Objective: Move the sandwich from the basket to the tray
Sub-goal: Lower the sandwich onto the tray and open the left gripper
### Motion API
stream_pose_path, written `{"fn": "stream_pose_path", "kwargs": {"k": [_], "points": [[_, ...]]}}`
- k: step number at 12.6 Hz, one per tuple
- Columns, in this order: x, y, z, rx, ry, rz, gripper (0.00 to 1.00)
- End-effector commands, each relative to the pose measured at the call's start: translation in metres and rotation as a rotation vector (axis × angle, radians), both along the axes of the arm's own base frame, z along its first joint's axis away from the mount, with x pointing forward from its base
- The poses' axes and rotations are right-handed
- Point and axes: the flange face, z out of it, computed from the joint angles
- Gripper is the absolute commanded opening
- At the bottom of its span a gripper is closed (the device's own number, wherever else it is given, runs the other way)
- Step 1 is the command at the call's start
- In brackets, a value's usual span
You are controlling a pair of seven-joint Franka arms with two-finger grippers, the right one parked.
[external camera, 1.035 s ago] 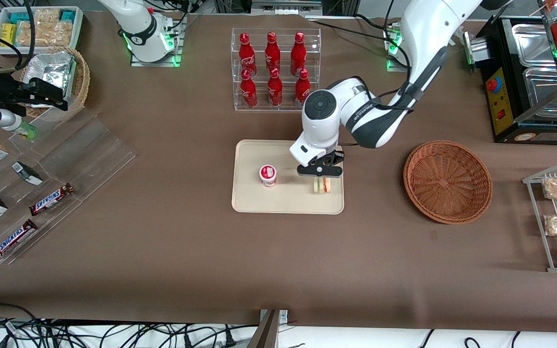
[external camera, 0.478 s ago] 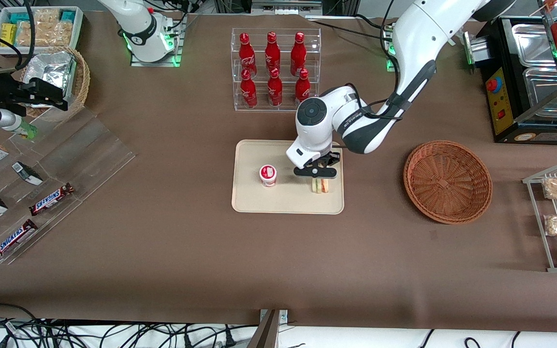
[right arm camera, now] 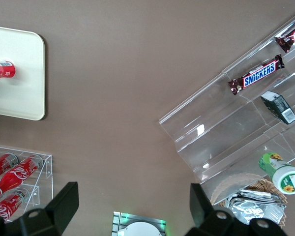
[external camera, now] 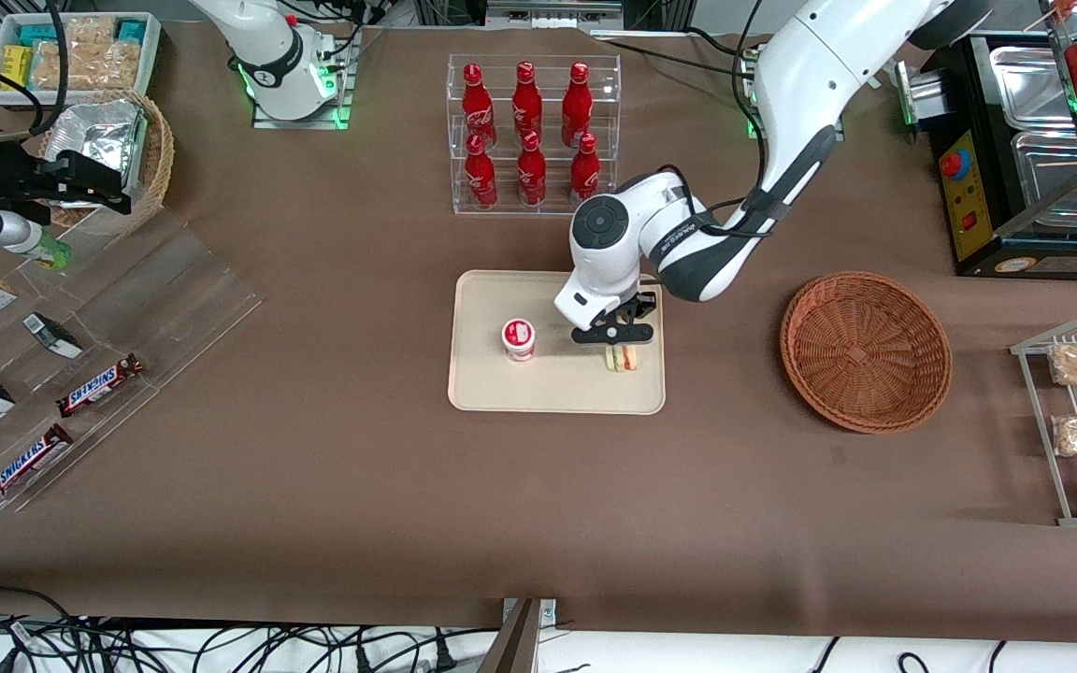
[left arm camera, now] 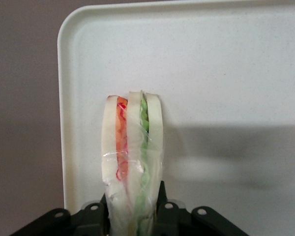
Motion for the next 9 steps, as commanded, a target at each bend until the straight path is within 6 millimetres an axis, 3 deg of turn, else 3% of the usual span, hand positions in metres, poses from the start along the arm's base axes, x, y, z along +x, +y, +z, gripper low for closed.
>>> {"fn": "stream_pose_path", "kwargs": {"k": [1,2,5,8,9], "points": [[0.006,-0.005,0.0,0.01,-0.026,0.01,1.0],[0.006,-0.006,0.003,0.007,-0.029,0.015,1.0],[0.032,-0.007,0.041,-0.022,-0.081,0.082,1.0],[0.059,0.009,0.096,0.012,-0.107,0.15,1.0],[0.072,0.024,0.116,-0.013,-0.111,0.202,1.0]]}}
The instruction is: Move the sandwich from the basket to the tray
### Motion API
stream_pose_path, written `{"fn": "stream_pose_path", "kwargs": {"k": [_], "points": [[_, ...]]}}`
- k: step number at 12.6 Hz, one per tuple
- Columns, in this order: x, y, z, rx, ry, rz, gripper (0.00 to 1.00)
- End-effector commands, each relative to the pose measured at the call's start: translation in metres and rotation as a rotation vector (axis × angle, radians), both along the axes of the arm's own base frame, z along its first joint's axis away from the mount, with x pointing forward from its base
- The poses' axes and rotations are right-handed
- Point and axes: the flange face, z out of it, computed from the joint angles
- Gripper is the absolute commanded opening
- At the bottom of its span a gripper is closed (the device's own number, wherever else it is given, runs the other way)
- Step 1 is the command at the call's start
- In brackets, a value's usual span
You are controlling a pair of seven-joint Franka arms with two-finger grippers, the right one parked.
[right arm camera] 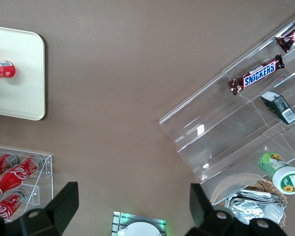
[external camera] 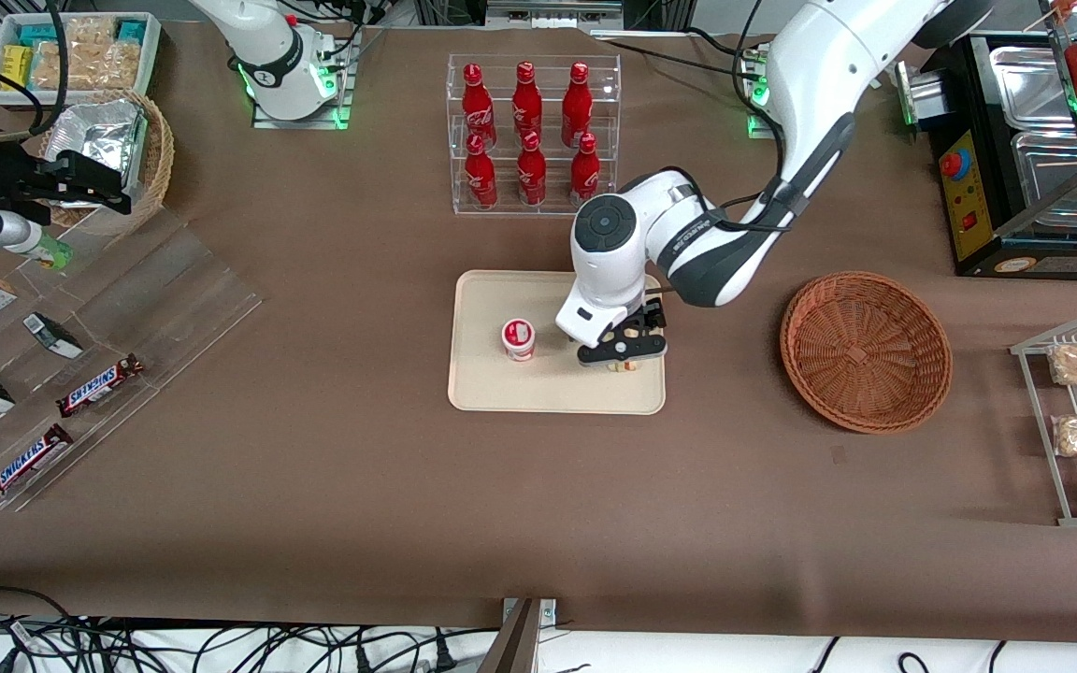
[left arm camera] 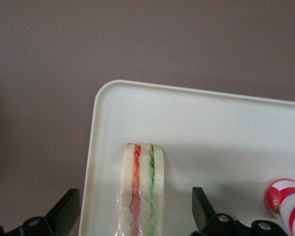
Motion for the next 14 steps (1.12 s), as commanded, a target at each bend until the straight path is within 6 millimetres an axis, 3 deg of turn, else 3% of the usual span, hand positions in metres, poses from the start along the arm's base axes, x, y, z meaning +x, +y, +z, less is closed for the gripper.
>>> {"fn": "stream_pose_path", "kwargs": {"k": [1,6,9,14], "points": [[0.03,0.04,0.06,-0.029,-0.029,0.121,1.0],[0.061,0.136,0.152,-0.059,-0.088,0.301,1.0],[0.063,0.175,0.19,-0.074,-0.076,0.334,1.0],[0.055,0.239,0.254,-0.135,0.021,0.206,1.0]]}}
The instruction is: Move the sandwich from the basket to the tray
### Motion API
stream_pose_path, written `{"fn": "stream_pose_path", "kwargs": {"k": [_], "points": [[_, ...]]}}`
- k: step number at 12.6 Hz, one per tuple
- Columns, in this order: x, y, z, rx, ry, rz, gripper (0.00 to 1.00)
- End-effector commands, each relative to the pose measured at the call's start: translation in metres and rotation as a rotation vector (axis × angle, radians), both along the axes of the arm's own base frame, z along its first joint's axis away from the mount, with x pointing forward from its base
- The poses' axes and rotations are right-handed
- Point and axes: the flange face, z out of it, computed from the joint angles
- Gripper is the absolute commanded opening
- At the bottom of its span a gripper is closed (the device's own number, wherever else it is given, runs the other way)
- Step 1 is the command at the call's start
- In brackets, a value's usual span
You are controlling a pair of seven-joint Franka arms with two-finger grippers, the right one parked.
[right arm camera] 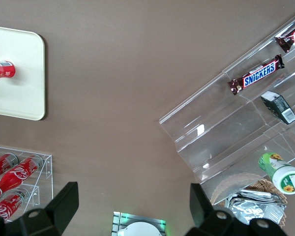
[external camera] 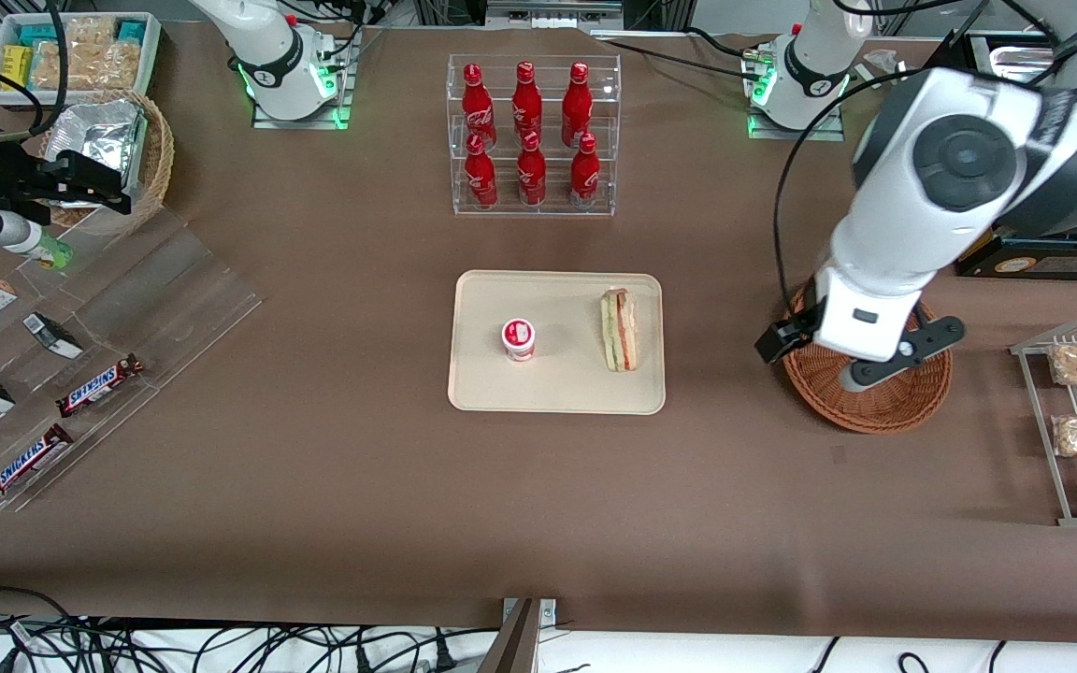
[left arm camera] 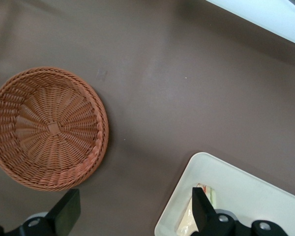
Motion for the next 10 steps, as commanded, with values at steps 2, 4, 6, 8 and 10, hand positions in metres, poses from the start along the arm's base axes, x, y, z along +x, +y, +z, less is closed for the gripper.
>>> {"fn": "stream_pose_path", "kwargs": {"k": [2,4,6,8,10], "points": [[-0.019,0.055,0.047,-0.032,0.044,-0.117,1.0],[-0.03,0.087,0.06,-0.03,0.099,-0.199,1.0],[-0.036,0.114,0.068,-0.03,0.129,-0.266,1.0],[-0.046,0.133,0.076,-0.026,0.15,-0.353,1.0],[-0.052,0.153,0.078,-0.029,0.154,-0.429,1.0]]}}
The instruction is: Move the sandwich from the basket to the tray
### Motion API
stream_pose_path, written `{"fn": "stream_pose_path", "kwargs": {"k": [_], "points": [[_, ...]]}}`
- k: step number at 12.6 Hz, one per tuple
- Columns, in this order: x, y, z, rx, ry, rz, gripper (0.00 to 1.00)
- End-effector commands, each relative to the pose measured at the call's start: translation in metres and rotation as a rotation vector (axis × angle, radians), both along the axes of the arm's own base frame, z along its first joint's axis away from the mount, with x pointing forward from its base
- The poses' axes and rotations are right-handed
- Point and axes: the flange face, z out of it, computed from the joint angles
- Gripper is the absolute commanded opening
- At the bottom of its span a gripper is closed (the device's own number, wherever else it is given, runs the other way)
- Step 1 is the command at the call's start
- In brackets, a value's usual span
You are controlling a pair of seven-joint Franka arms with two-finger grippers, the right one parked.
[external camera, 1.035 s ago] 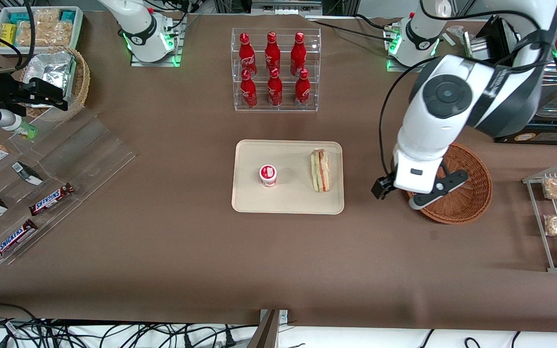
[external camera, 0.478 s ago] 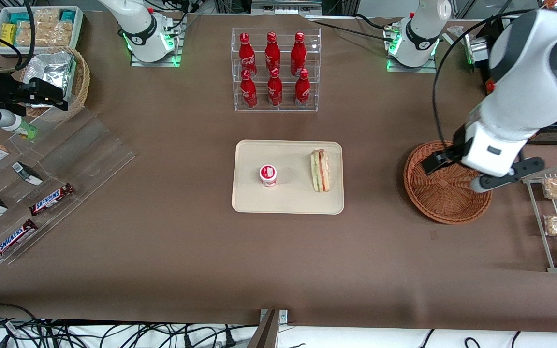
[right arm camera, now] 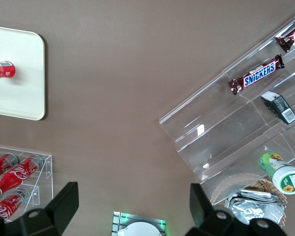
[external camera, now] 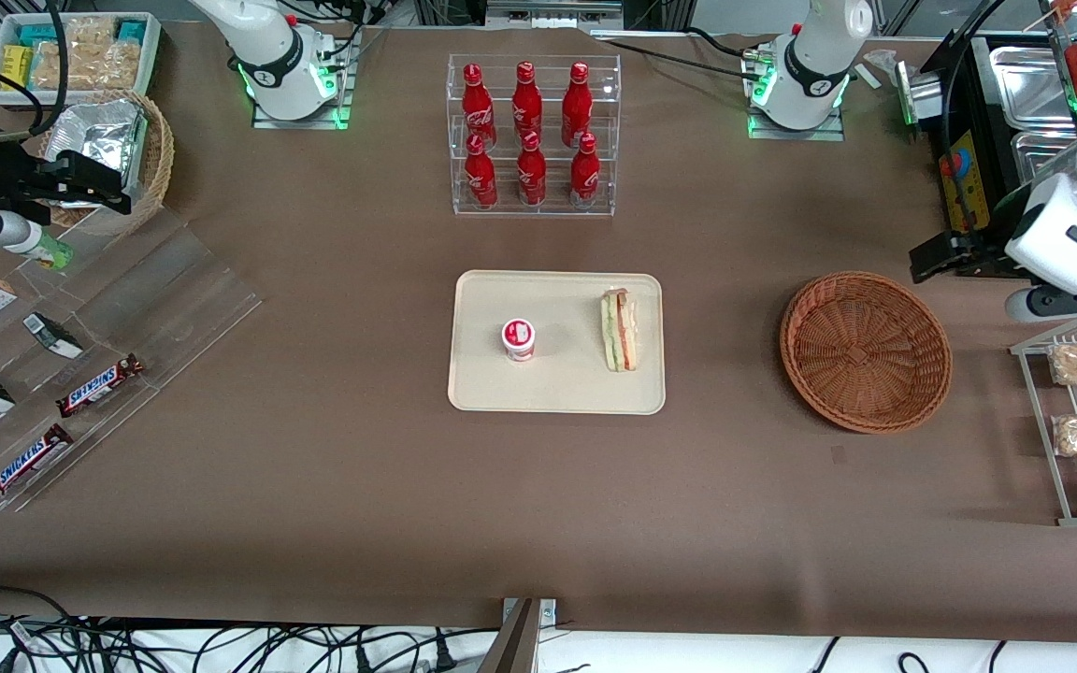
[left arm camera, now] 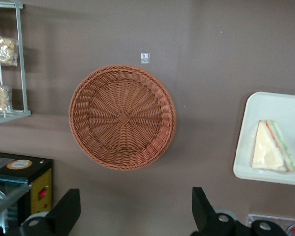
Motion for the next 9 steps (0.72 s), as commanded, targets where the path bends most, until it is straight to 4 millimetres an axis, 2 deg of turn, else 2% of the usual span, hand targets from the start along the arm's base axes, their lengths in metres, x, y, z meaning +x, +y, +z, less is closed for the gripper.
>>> {"fn": "stream_pose_path", "kwargs": {"k": [1,2,3,6,9], "points": [[-0.014,0.019,0.007,-0.036,0.006,-0.09,1.0],[-0.015,0.032,0.012,-0.04,-0.004,-0.124,1.0],[-0.018,0.033,0.019,-0.054,-0.022,-0.159,1.0],[-0.023,0.02,0.032,-0.049,-0.047,-0.182,1.0],[-0.02,0.02,0.036,-0.053,-0.077,-0.181,1.0]]}}
